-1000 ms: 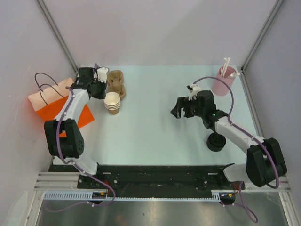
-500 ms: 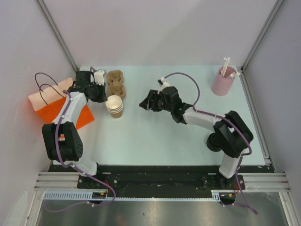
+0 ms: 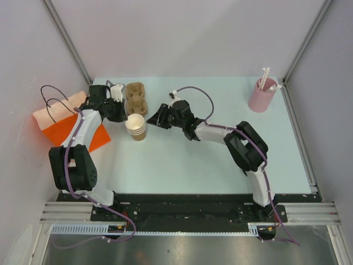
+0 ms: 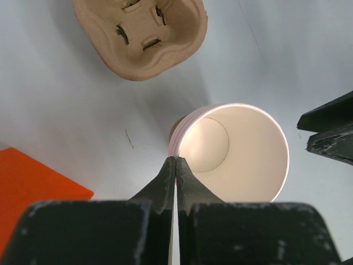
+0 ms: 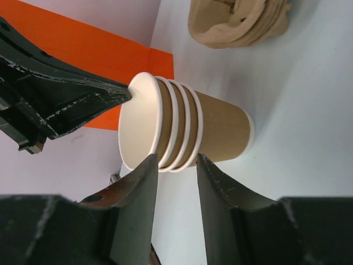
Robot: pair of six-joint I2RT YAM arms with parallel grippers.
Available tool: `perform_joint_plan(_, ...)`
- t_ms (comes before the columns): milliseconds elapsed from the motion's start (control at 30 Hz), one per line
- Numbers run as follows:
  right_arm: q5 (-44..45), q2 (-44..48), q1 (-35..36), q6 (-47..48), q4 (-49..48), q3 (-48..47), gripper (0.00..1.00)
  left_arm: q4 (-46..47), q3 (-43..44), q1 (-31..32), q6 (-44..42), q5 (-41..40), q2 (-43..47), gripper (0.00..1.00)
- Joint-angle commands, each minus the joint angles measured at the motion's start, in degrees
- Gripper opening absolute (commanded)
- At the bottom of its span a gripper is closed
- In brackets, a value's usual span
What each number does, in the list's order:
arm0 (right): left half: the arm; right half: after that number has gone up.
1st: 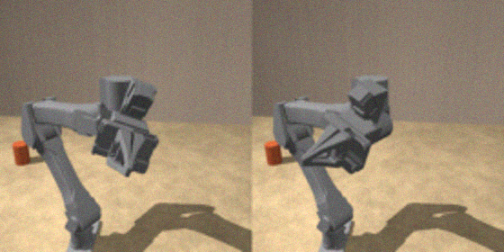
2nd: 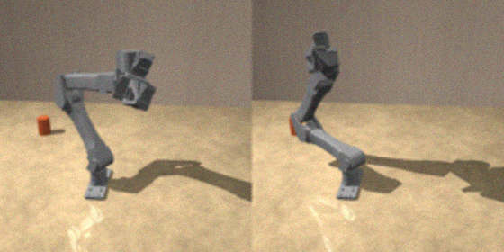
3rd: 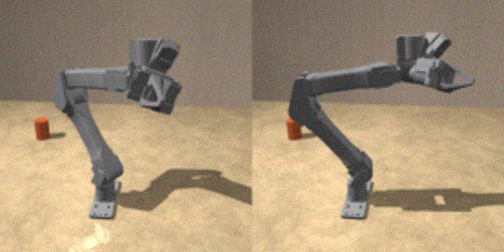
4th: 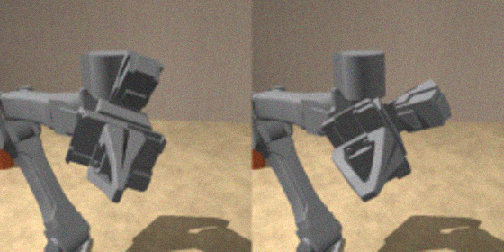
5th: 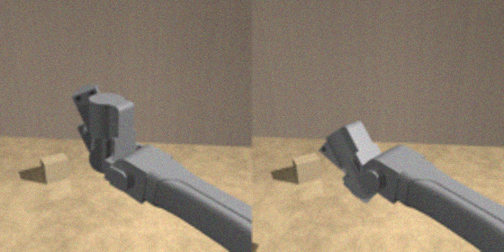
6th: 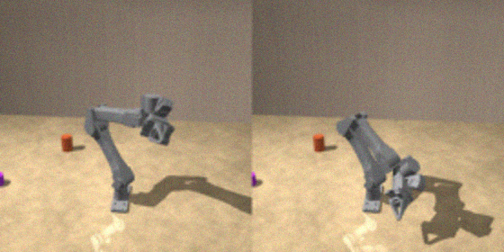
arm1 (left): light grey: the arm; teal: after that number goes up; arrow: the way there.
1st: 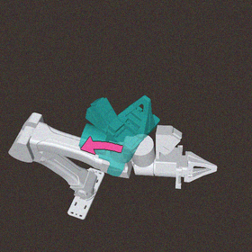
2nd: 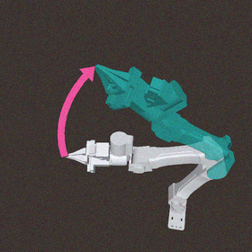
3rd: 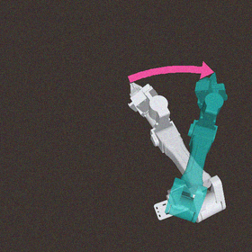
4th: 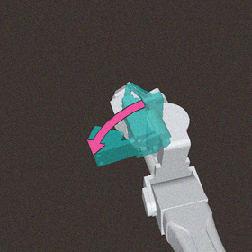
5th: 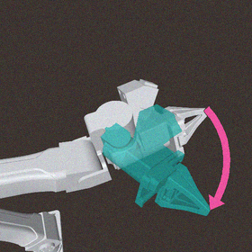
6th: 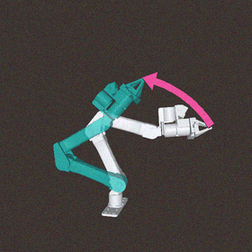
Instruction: Pack the takeout coffee
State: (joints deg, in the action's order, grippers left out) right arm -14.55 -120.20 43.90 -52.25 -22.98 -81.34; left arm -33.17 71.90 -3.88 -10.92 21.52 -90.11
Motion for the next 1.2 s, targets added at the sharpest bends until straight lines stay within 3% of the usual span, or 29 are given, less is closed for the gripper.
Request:
perform_joint_plan(0, -1.36, -2.14, 0.66, -1.72, -1.01, -5.05, 0.38, 0.47, -0.71, -0.07, 0.64, 2.65, 2.39, 0.0)
perform_joint_plan(567, -2.59, -7.85, 1.1, -3.03, 1.97, -8.83, 0.31, 0.47, 0.0, 1.33, 0.81, 4.41, 1.86, 0.0)
perform_joint_plan(1167, -0.75, -5.83, 1.8, 0.48, 7.34, -11.21, 0.2, 0.47, 3.51, -0.87, 6.61, 12.84, 2.65, 0.0)
